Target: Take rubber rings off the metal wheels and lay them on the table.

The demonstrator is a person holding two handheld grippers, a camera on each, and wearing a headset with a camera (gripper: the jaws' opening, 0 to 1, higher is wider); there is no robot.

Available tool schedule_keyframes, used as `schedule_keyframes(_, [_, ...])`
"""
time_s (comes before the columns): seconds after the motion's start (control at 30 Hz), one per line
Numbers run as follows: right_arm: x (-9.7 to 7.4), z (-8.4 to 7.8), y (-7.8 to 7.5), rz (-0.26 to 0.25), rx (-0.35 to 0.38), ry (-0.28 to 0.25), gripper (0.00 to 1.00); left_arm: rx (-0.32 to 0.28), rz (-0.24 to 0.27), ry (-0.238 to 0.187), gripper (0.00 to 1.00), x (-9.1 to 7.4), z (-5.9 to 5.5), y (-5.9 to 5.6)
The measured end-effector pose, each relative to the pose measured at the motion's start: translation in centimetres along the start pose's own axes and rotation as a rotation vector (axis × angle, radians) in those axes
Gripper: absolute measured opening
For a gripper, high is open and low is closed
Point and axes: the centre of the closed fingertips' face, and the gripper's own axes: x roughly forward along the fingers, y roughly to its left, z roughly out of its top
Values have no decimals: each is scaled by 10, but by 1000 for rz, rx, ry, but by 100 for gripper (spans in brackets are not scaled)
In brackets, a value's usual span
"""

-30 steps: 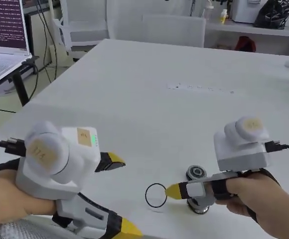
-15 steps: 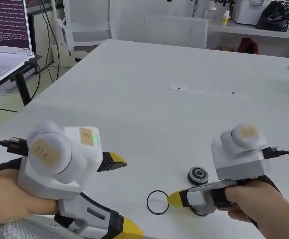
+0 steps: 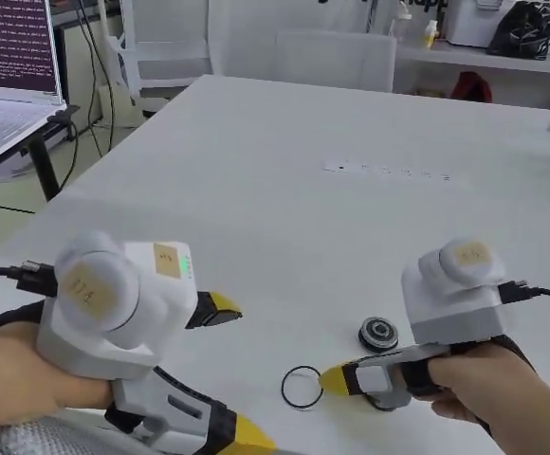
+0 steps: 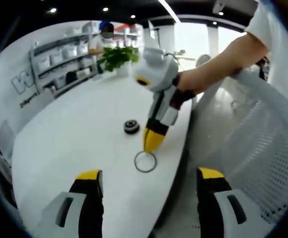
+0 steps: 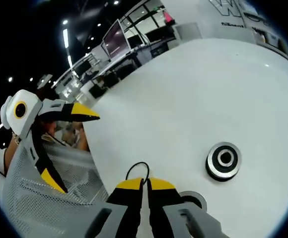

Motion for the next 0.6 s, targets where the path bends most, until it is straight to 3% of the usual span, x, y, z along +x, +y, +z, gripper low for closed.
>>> schedule_keyframes(0.6, [-7,10,-3,-24,-52,-20,10,0,-5,7,78,0,-2,-2])
